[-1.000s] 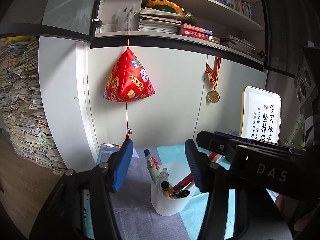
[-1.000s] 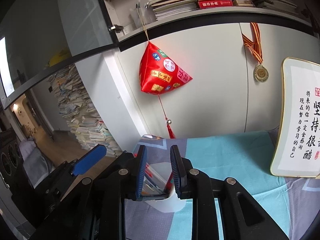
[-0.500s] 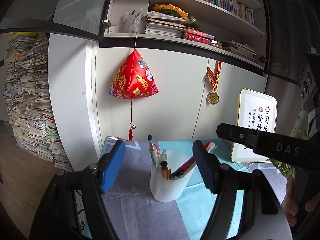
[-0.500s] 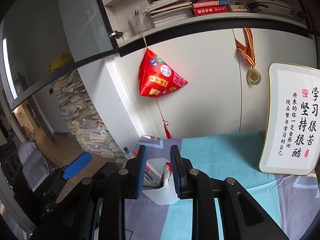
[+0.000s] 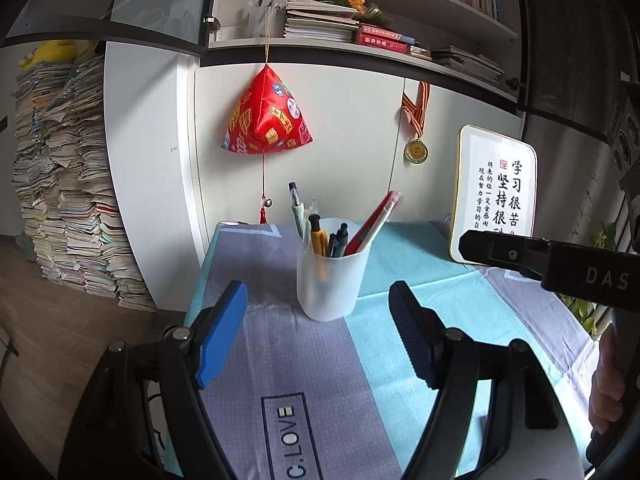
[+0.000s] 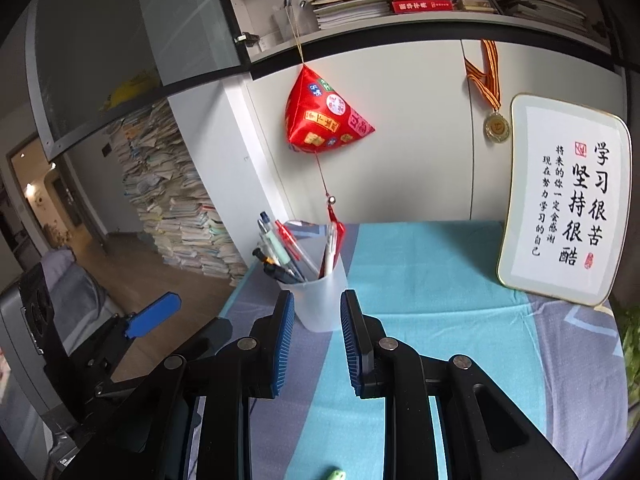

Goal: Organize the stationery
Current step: 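Move both open tools back toward the eraser and green highlighter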

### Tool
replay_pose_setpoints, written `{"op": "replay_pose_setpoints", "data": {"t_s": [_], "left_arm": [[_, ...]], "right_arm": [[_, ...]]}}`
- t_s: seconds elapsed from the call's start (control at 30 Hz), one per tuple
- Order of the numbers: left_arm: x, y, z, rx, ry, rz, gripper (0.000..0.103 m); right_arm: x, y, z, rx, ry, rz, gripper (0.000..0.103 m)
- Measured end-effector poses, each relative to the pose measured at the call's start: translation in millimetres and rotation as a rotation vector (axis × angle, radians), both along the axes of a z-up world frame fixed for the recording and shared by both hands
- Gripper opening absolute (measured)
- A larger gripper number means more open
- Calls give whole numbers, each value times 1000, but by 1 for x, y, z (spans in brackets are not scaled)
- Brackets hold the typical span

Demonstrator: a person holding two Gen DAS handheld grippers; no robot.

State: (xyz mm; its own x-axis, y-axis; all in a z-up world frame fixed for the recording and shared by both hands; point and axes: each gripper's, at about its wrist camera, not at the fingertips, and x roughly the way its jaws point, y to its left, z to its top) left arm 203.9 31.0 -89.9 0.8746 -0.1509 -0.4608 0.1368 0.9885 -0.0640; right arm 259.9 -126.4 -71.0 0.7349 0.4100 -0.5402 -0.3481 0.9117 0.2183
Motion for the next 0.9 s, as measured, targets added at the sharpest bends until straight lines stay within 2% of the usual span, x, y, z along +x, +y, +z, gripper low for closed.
{"op": "replay_pose_setpoints", "data": {"t_s": [0.27, 0.43, 0.73, 0.9], "left_arm": [[-35, -20, -10, 39, 32, -38, 75], [-53, -29, -26, 15, 78, -59, 75], [-69, -42, -55, -20, 187, -66, 77], [-81, -48, -66, -22, 228, -78, 77]], "right_arm": [[-33, -19, -30, -41, 84, -27, 24], [-55, -39, -48, -23, 132, -72, 24], [-77, -64, -97, -5, 272, -120, 24], [-87, -69, -111, 20, 313, -118, 24]]}}
